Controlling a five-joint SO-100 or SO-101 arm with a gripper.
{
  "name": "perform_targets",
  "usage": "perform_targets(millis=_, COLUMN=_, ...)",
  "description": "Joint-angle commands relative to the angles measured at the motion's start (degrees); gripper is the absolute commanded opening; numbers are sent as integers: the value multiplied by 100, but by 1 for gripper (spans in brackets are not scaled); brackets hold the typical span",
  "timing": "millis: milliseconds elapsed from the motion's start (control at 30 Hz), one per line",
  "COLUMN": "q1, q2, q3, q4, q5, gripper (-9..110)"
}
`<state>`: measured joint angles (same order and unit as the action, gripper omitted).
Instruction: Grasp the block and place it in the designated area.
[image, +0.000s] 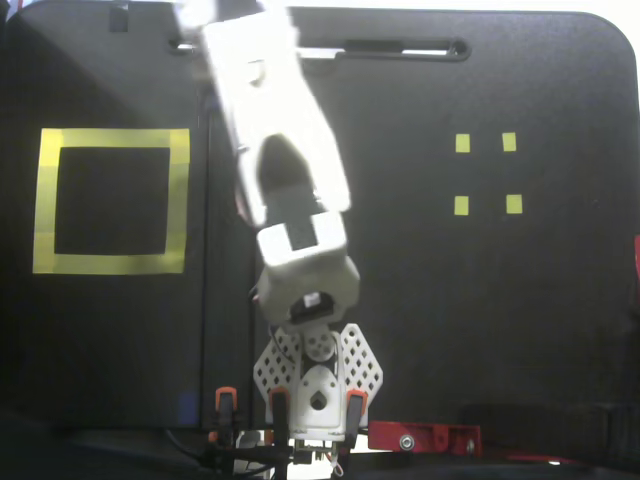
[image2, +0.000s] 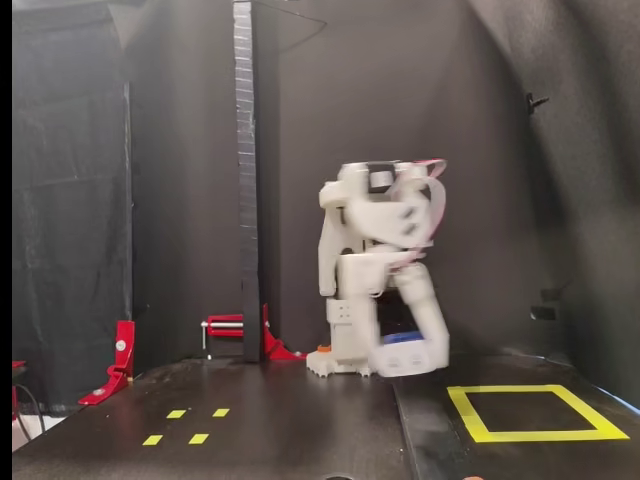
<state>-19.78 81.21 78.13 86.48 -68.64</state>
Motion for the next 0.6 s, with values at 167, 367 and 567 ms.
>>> perform_targets(millis=167, q1=-1143, q2=35, q3=-220, q4=246, q5=914, gripper=19)
perform_targets(millis=367, q1=-1767, q2=44, q3=-220, q4=316, q5=1389, gripper=19)
perform_targets(millis=567, q1=-2355, q2=53, q3=-220, q4=475, q5=1828, gripper=19)
